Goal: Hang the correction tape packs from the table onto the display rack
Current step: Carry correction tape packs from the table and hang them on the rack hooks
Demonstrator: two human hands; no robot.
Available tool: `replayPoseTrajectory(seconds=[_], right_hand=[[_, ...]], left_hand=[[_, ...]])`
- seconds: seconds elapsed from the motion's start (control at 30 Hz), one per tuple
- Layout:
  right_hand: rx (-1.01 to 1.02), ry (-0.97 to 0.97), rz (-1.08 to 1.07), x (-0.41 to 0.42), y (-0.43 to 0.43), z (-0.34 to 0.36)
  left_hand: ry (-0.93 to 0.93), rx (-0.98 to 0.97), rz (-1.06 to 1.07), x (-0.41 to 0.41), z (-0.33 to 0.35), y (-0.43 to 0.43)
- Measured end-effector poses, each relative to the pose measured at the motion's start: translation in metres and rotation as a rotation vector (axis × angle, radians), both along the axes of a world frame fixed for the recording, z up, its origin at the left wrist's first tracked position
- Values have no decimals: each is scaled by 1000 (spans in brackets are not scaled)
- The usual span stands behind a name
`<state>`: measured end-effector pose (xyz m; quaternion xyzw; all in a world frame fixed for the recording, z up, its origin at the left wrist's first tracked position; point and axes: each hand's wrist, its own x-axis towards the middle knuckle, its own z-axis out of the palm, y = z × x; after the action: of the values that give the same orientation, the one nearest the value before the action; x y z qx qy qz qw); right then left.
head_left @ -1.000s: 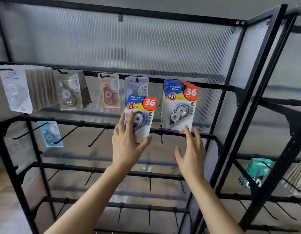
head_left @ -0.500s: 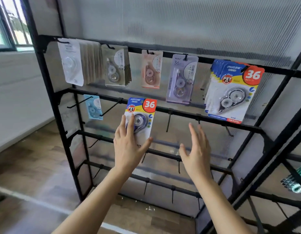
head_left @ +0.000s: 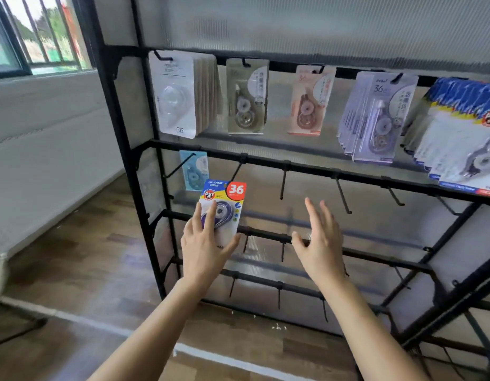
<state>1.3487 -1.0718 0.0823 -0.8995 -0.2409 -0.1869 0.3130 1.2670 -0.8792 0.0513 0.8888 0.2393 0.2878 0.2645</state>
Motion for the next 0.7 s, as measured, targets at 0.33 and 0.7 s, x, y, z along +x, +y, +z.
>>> replayPoseTrajectory(seconds=[0.33, 0.7], right_hand=[[-65, 71, -97, -8, 34, -8], [-70, 82, -140, -4, 45, -1]], left_hand=[[67, 80, -113, 6, -15, 34], [67, 111, -142, 8, -34, 28]])
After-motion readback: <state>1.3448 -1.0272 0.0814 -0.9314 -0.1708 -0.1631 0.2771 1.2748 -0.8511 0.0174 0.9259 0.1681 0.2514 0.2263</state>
